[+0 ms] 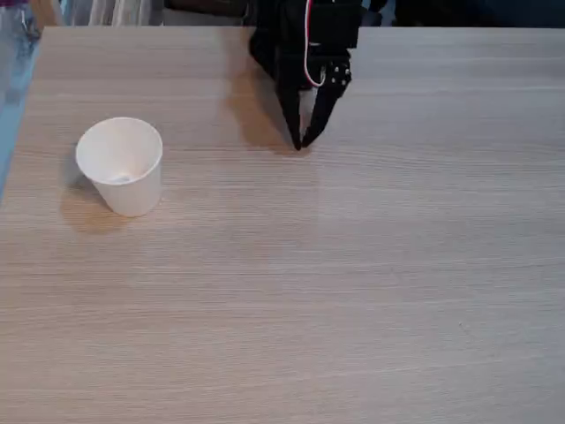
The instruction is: Grasp a block and put it in the bin.
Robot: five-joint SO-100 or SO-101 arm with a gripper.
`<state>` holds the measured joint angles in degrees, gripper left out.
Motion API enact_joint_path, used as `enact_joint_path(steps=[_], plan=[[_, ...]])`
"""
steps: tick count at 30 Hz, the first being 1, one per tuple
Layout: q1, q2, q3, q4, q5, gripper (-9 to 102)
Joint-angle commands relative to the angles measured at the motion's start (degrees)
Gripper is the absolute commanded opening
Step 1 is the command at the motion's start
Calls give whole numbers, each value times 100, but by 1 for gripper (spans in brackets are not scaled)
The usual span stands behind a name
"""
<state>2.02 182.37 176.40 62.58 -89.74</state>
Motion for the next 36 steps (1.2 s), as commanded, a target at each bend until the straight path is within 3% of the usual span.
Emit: enact_joint_path(steps=[1,12,24,36], plan=[[-53,211,123,-44,-88,0],[-404,510,141,35,97,0],[-343,844,149,1441,0,0],[-281,853,149,1450,-79,1]])
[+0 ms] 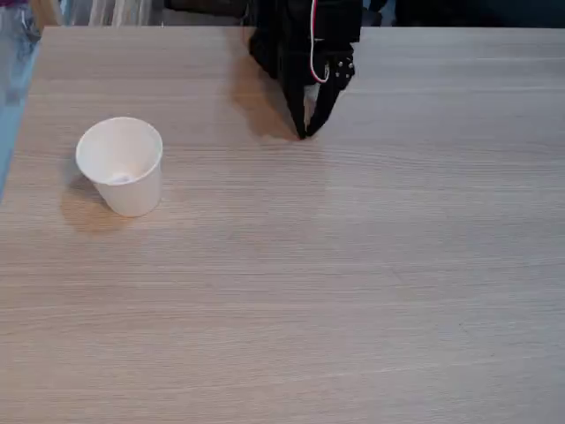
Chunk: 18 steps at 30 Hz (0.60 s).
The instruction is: Grasp a block and put it in the bin.
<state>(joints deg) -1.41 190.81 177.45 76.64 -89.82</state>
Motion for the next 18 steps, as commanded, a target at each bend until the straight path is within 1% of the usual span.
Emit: enact_joint_path(steps=[1,4,18], plan=[[70,9,44,44,-79,1],[26,9,44,53,-237,0],[-44,9,53,53,-202,0]])
